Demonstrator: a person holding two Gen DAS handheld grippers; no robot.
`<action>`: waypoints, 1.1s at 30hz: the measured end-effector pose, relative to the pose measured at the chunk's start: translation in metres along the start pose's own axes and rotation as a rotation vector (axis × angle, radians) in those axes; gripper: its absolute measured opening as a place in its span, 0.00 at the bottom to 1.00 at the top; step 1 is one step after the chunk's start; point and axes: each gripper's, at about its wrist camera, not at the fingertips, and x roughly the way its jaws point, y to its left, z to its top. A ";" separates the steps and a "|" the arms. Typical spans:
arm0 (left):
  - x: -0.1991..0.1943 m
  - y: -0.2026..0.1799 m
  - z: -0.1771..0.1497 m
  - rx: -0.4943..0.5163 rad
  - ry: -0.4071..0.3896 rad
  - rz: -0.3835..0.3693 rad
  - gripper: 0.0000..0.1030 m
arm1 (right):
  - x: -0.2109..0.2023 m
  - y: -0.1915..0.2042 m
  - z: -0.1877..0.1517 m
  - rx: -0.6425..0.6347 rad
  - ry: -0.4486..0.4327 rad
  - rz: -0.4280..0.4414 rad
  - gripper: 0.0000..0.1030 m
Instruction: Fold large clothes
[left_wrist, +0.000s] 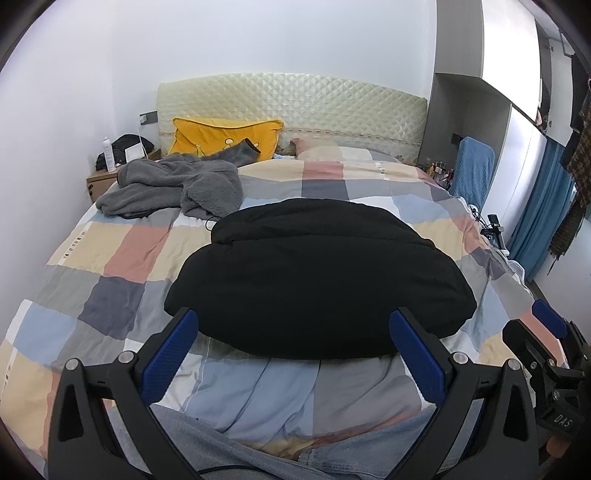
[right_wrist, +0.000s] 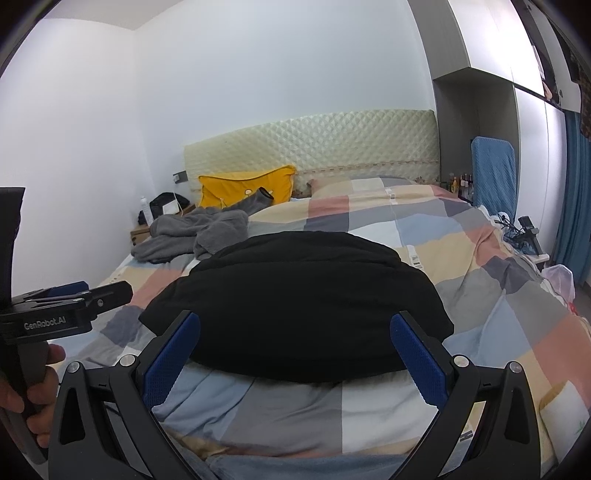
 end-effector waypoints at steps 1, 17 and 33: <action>0.000 0.000 0.000 0.001 -0.001 -0.002 1.00 | 0.000 0.000 0.000 0.000 0.000 -0.001 1.00; -0.001 -0.004 -0.002 0.013 -0.002 -0.019 1.00 | 0.006 0.001 -0.001 -0.011 0.012 0.001 1.00; -0.006 -0.002 -0.002 -0.004 -0.001 -0.042 1.00 | 0.005 0.001 0.000 -0.006 0.004 0.004 1.00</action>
